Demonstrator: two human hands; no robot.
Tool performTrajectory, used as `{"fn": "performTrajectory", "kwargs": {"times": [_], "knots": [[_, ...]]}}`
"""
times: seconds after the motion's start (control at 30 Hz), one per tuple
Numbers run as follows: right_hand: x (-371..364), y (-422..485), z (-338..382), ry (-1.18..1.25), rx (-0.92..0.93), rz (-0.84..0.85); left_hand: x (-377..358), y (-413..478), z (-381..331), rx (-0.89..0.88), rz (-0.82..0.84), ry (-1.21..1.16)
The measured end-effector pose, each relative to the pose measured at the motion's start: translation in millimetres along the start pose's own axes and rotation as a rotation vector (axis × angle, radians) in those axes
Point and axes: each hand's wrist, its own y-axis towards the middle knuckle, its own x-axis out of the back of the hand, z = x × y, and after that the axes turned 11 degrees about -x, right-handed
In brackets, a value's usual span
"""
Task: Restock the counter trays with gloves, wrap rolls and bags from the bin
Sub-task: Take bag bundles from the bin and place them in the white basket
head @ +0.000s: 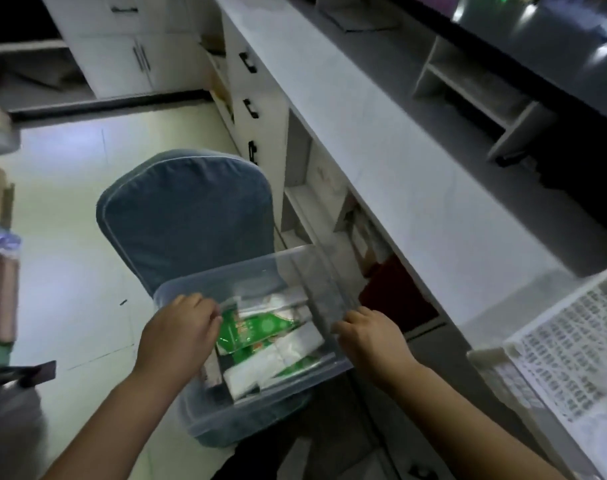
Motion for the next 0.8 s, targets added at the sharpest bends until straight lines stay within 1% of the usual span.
{"fn": "performTrajectory", "kwargs": {"times": [0.2, 0.27, 0.37, 0.43, 0.5, 0.67, 0.8], "knots": [[-44.8, 64.7, 25.9, 0.013, 0.042, 0.193, -32.8, 2.3, 60.4, 0.149, 0.145, -0.029], [-67.9, 80.6, 24.2, 0.025, 0.061, 0.26, -48.2, 3.7, 72.6, 0.194, 0.171, -0.05], [-106.0, 105.0, 18.8, 0.099, 0.054, 0.363, -71.0, 8.5, 86.1, 0.314, 0.196, -0.053], [-134.8, 120.7, 12.5, 0.086, 0.1, 0.448, -86.2, 11.0, 91.5, 0.369, 0.195, -0.068], [-161.4, 137.2, 9.3, 0.074, 0.134, 0.514, -102.2, 13.7, 92.7, 0.397, 0.203, -0.084], [-230.3, 170.4, 14.3, 0.003, 0.214, 0.606, -151.3, 16.0, 91.7, 0.433, 0.23, -0.088], [-286.9, 190.4, 23.1, -0.042, 0.252, 0.674, -190.3, 12.5, 90.5, 0.456, 0.29, -0.11]]}}
